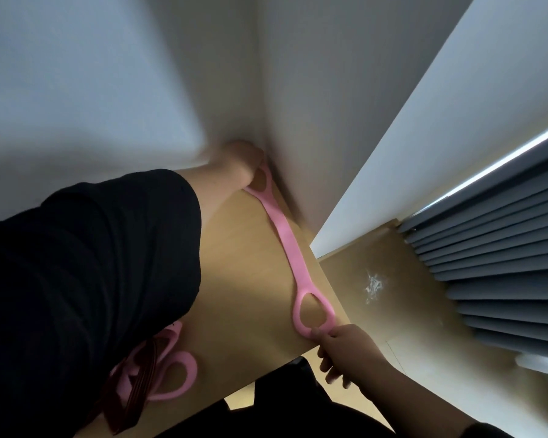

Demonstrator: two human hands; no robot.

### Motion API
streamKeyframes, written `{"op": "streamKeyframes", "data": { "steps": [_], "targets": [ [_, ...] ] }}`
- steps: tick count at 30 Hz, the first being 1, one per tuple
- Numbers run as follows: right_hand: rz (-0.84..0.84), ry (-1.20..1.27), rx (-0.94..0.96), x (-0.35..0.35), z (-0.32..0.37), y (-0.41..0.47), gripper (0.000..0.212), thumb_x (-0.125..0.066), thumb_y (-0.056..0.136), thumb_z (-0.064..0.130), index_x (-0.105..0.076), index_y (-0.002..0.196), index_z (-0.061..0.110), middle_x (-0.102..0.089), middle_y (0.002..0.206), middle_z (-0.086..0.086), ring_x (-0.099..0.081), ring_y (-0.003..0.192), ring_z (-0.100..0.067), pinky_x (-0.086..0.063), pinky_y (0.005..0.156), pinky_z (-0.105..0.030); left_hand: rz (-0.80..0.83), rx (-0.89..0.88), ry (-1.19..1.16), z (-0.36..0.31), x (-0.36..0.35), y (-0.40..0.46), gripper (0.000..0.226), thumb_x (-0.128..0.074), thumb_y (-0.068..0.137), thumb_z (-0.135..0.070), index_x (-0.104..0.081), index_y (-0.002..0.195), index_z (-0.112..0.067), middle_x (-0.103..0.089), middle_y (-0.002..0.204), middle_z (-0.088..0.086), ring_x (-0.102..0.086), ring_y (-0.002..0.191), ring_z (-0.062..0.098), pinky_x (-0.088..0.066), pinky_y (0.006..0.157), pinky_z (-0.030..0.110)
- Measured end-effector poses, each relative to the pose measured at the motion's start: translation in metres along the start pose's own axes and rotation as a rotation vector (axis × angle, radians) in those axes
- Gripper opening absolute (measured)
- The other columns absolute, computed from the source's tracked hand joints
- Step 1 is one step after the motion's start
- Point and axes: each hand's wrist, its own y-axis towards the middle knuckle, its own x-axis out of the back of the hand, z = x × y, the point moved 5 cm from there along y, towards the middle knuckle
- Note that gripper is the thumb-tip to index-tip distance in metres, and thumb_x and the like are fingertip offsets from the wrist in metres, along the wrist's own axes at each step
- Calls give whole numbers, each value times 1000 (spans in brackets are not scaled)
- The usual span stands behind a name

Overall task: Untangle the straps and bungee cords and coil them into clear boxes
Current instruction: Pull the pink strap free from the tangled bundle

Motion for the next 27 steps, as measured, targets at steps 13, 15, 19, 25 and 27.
{"op": "streamKeyframes", "data": {
  "steps": [13,15,19,25,27],
  "targets": [
    [-17,-213,172,-1,56,-14,30,-61,97,27,-71,82,2,-74,63,-3,-71,52,-21,-53,47,-28,31,-66,-3,37,6,-121,38,-61,97,-31,-61,126,-7,-60,127,14,-57,117,32,-46,97,40],
    [3,-270,219,-9,75,-17,29,-62,98,29,-70,83,4,-74,64,-2,-72,54,-21,-55,49,-29,35,-38,-13,50,6,-143,40,-60,97,-31,-61,130,-9,-60,132,12,-57,120,29,-45,100,38],
    [63,-422,360,-43,117,-29,29,-63,99,33,-70,87,8,-76,73,-3,-73,60,-19,-58,56,-29,41,22,-71,87,14,-205,39,-59,98,-34,-61,133,-17,-61,134,3,-57,122,21,-42,104,35],
    [108,-649,534,-111,169,-39,26,-63,97,30,-73,87,9,-76,78,-4,-75,69,-20,-62,64,-34,2,184,-133,137,15,-296,30,-58,95,-35,-68,119,-20,-67,115,1,-61,107,22,-48,91,36],
    [83,-746,609,-139,184,-40,26,-61,96,33,-73,88,12,-76,82,-3,-73,75,-21,-62,73,-40,-36,221,-167,154,9,-327,27,-59,95,-33,-69,117,-21,-66,110,-1,-60,104,20,-48,88,34]
  ]
}}
